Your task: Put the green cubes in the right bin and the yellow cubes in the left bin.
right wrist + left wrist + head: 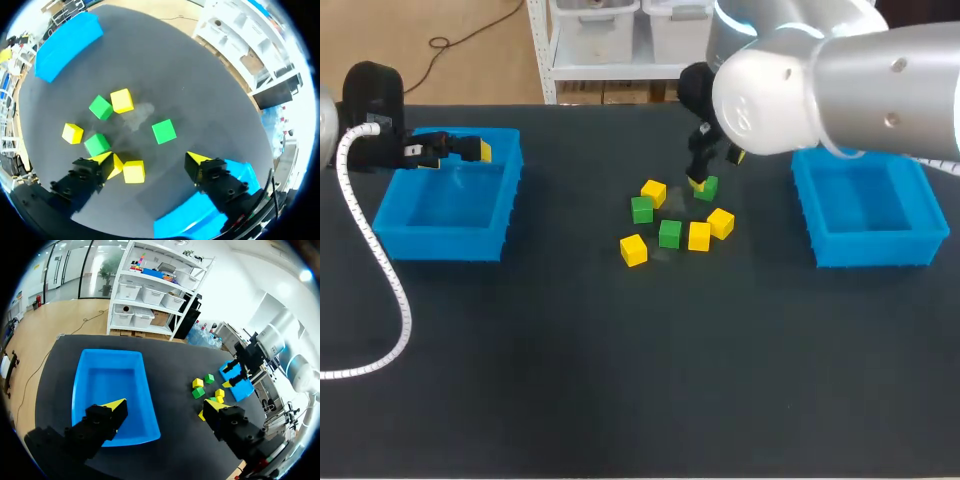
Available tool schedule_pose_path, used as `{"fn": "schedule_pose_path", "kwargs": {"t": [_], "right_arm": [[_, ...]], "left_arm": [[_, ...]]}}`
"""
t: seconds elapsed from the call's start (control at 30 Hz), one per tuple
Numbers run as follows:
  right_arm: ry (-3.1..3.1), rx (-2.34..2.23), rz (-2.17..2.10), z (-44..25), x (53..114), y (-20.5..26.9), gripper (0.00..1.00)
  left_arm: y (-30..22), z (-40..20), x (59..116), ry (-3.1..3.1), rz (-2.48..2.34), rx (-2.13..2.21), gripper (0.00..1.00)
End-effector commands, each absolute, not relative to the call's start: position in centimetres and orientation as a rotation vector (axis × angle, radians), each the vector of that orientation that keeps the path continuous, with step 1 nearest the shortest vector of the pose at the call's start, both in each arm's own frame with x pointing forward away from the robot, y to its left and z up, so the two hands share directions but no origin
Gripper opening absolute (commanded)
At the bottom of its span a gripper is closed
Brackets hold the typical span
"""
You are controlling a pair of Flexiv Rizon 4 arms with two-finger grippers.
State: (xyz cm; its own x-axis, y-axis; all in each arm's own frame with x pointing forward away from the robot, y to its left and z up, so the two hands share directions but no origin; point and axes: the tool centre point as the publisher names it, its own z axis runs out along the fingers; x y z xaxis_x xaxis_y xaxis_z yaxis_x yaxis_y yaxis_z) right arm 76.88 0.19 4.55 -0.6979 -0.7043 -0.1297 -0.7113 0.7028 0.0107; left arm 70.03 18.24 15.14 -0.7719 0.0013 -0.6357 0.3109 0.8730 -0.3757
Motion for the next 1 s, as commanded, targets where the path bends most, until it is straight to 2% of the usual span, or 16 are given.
{"fn": "schedule_pose_path", "kwargs": {"t": [0.03, 0.73, 0.77, 0.8, 1.0], "right_arm": [[2.821, -1.228, 0.090, 2.6, 79.0, 1.4, 1.00], [2.866, -1.285, 0.007, -0.8, 80.2, 1.3, 1.00], [2.870, -1.271, 0.005, -0.8, 80.2, 1.2, 0.47], [2.880, -1.250, -0.002, -0.8, 80.2, 1.1, 0.00], [2.895, -1.220, -0.004, -0.9, 80.2, 0.7, 0.00]], "left_arm": [[18.5, 15.0, 70.0, 2.376, -0.634, 0.230, 1.00], [18.5, 15.0, 70.0, 2.376, -0.634, 0.230, 1.00], [18.5, 15.0, 70.0, 2.376, -0.634, 0.230, 1.00], [18.5, 15.0, 70.0, 2.376, -0.634, 0.230, 1.00], [18.5, 15.0, 70.0, 2.376, -0.634, 0.230, 1.00]]}}
